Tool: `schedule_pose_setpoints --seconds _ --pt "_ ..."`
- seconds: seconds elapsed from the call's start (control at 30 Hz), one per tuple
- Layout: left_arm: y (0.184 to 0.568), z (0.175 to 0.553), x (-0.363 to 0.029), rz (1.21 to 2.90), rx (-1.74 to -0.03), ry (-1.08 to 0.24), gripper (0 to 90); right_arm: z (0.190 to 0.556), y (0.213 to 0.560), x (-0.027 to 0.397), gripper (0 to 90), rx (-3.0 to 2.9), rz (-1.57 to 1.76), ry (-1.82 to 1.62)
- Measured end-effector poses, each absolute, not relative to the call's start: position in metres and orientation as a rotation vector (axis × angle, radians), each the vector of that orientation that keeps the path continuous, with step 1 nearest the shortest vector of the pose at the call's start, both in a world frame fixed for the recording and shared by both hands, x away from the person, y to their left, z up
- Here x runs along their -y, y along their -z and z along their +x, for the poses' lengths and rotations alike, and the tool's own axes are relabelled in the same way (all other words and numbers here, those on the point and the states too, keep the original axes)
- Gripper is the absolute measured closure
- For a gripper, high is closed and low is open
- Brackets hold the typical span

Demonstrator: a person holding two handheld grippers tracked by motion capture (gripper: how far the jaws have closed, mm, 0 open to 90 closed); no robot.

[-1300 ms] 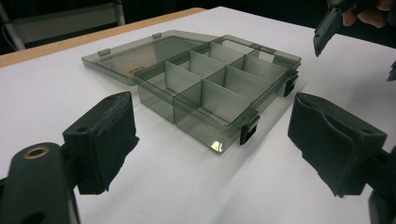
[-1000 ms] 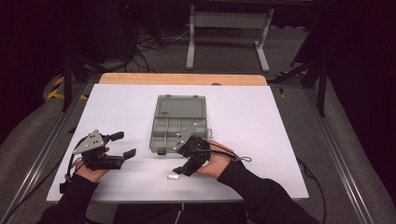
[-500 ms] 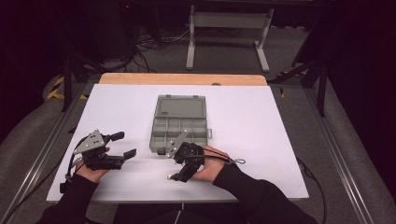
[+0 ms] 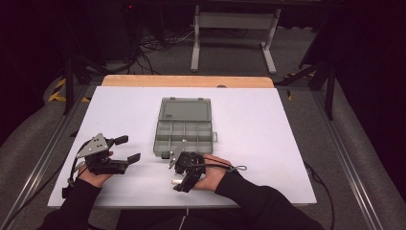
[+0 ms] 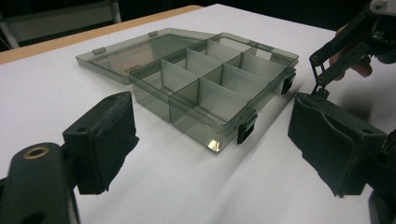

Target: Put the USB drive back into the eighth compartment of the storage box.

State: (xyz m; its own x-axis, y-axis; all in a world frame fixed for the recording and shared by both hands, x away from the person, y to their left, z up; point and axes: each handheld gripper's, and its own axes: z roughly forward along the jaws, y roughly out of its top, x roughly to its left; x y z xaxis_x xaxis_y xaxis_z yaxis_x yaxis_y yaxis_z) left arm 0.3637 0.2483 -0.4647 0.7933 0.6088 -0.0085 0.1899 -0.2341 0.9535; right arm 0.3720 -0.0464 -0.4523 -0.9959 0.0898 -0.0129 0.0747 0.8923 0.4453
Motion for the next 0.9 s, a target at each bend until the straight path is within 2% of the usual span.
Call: schedule_pose_setpoints --seconds 0.27,0.73,0.9 --pt "0.4648 0.3638 -0.2482 1.801 -0.614 -0.438 15.8 0.3700 0.4572 0.0421 37.8 -3.029 0.117 -0.660" --pt "0.4646 0.3634 -0.2483 1.798 -0.615 -0.440 15.7 0.3666 0.4585 0.0385 75.5 -3.010 0.073 -0.580" --pt "0.4646 0.3634 -0.2482 1.798 -0.614 -0.440 15.7 0.3661 0.4584 0.0381 78.4 -3.006 0.068 -0.567"
